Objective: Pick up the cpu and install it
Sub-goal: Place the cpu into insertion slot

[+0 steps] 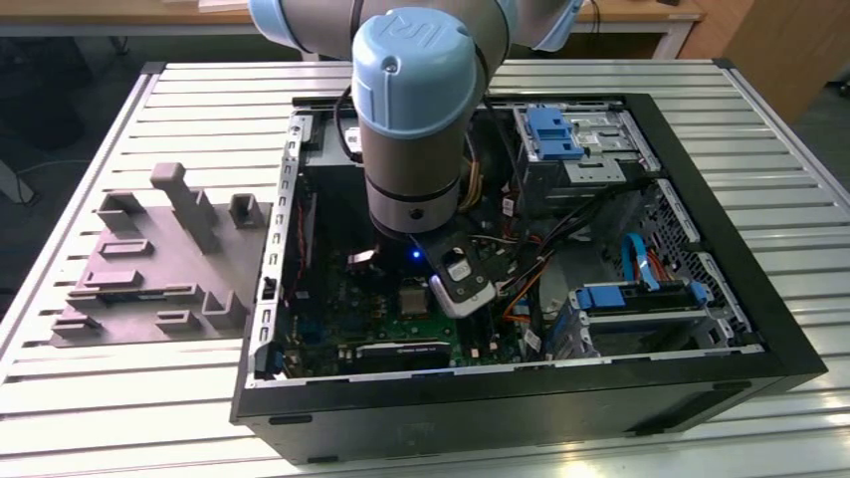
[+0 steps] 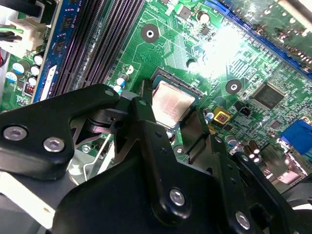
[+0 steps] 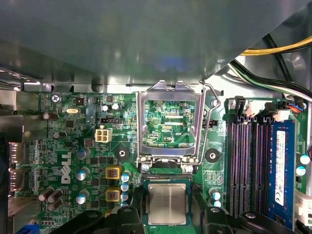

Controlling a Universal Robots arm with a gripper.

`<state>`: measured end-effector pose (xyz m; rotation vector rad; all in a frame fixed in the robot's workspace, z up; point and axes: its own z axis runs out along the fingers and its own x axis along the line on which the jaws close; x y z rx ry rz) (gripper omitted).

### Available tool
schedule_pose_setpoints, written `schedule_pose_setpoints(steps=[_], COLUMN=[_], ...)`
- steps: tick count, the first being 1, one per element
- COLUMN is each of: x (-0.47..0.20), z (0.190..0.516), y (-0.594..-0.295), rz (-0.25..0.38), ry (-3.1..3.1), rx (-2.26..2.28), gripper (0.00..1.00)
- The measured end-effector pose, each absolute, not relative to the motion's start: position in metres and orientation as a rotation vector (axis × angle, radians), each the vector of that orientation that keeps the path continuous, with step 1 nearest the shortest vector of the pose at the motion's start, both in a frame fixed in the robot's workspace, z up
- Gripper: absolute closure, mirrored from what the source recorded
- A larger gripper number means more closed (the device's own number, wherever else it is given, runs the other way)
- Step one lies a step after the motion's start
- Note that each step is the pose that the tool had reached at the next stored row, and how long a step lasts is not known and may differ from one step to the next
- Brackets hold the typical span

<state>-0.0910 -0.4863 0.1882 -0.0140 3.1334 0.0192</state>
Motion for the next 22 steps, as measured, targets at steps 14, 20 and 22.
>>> schedule_pose_setpoints(steps=[14,20,22], x=[-0.0909,-0.0907,-0.0906], z=[0.1883,0.1882,0.1880], y=[-0.4863,-0.4863,-0.4863], rz=[0.020,0.019,0.020], ry=[3.133,3.133,3.133], rx=[-0.003,-0.002,-0.002], gripper=[0.53,0.53,0.52])
